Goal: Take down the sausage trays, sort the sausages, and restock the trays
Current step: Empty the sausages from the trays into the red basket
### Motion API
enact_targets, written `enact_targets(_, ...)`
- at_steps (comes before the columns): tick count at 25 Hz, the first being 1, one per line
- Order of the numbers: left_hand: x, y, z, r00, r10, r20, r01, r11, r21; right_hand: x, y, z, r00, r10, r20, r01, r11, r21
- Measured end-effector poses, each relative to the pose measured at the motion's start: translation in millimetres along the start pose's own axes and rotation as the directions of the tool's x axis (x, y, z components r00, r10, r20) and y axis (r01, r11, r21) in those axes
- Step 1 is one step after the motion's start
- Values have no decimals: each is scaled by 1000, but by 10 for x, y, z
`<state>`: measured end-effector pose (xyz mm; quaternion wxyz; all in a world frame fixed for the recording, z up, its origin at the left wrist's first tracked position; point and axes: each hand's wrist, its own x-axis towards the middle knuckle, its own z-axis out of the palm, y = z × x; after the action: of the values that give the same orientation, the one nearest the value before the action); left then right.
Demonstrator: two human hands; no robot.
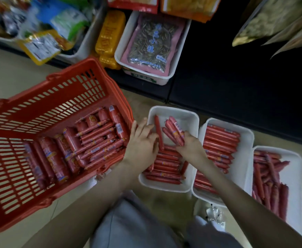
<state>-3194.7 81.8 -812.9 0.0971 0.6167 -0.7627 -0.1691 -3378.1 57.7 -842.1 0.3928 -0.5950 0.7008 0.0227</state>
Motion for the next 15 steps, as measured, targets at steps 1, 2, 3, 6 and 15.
enact_targets(1,-12,32,-146,997,-74,20,77,981,-179,-134,-141,-146,1000,5,-6,-4,994,113)
enact_targets(2,-44,79,-351,982,-169,81,187,913,-362,-296,-315,-285,1000,-4,8,2,979,205)
enact_targets(3,-77,135,-561,948,-253,194,317,809,-495,-460,-502,-401,999,-32,39,20,960,280)
enact_targets(6,-216,224,-1125,815,-250,522,579,357,-733,-902,-1115,-600,970,-196,145,125,911,393)
enact_targets(15,-1294,-506,-2459,818,-415,397,328,-230,-916,-1904,-2693,-322,867,-403,294,125,746,654)
